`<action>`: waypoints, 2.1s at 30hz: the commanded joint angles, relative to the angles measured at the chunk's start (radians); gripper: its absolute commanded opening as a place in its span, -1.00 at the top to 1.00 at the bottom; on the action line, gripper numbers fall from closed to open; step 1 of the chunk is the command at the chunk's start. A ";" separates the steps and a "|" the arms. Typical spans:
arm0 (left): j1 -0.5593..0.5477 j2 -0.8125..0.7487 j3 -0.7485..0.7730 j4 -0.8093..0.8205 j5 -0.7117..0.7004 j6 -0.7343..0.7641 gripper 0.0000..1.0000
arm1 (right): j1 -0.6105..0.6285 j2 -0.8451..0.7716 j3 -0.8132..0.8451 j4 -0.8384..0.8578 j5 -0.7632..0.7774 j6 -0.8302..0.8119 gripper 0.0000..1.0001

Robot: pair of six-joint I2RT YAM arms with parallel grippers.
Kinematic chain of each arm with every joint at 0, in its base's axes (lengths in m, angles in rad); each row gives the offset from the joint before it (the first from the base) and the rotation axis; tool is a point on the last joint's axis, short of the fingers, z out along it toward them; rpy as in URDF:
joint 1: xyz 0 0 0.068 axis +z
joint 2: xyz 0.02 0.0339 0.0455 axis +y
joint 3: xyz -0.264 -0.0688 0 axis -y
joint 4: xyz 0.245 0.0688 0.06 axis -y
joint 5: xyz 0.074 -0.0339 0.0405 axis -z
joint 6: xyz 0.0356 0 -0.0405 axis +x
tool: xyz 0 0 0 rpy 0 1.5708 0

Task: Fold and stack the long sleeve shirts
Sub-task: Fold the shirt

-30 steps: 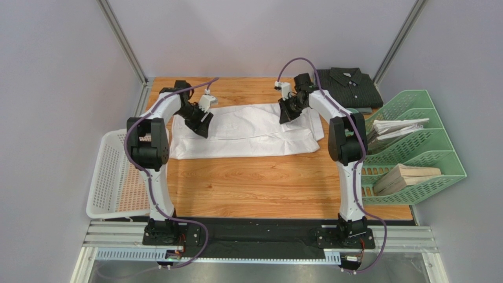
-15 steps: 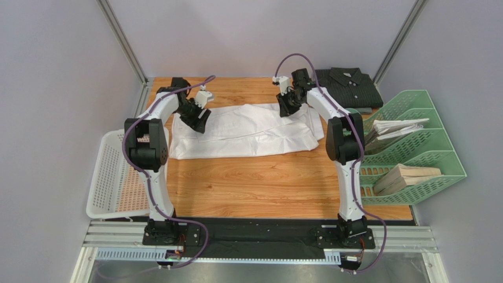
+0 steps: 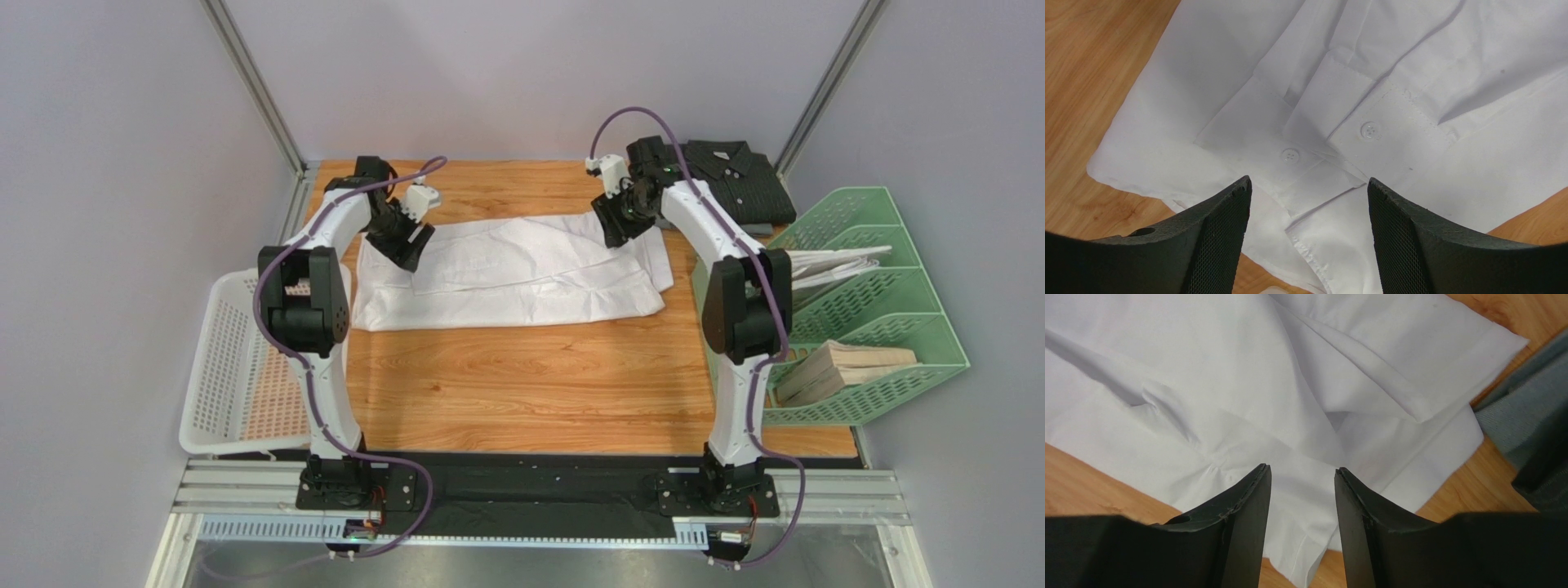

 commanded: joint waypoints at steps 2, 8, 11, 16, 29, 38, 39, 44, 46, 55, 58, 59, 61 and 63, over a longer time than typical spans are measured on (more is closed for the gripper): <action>0.003 0.008 -0.012 0.029 -0.076 0.011 -0.45 | 0.006 -0.163 -0.127 -0.035 -0.021 0.055 0.07; 0.002 0.066 -0.007 -0.024 -0.115 0.003 -0.26 | 0.020 -0.112 -0.235 -0.033 -0.019 0.074 0.24; 0.000 0.022 -0.088 -0.049 -0.095 -0.012 -0.15 | 0.020 -0.043 -0.230 -0.016 0.027 0.057 0.27; -0.004 -0.067 -0.245 -0.044 -0.130 0.008 -0.06 | 0.020 0.093 -0.150 0.007 0.117 -0.001 0.32; -0.162 -0.297 -0.426 -0.271 0.091 0.090 -0.01 | 0.058 0.327 0.365 0.161 0.335 -0.115 0.32; -0.162 -0.227 -0.170 -0.191 -0.032 0.083 -0.12 | 0.058 0.048 0.205 0.246 0.144 -0.034 0.10; -0.162 -0.207 -0.162 -0.188 -0.042 0.095 -0.12 | 0.058 0.000 0.190 0.237 0.119 -0.015 0.07; -0.182 -0.127 -0.193 -0.135 -0.128 0.124 -0.08 | 0.053 -0.080 0.154 0.136 0.058 0.037 0.06; -0.202 -0.100 -0.220 -0.127 -0.163 0.129 -0.02 | 0.047 -0.100 0.141 0.077 0.026 0.069 0.06; -0.398 -0.108 -0.412 -0.227 -0.161 0.052 0.23 | -0.042 -0.094 0.097 -0.130 -0.064 0.112 0.10; -0.522 -0.151 -0.418 -0.260 -0.061 -0.029 0.25 | -0.065 -0.074 0.094 -0.170 -0.051 0.092 0.12; -0.561 -0.152 -0.404 -0.279 -0.026 -0.084 0.26 | -0.069 -0.057 0.095 -0.174 -0.048 0.089 0.13; -0.672 -0.139 -0.351 -0.322 0.075 -0.146 0.28 | -0.074 -0.037 0.107 -0.188 -0.038 0.082 0.15; -0.740 -0.141 -0.317 -0.308 0.125 -0.224 0.29 | -0.074 0.003 0.126 -0.190 -0.037 0.082 0.17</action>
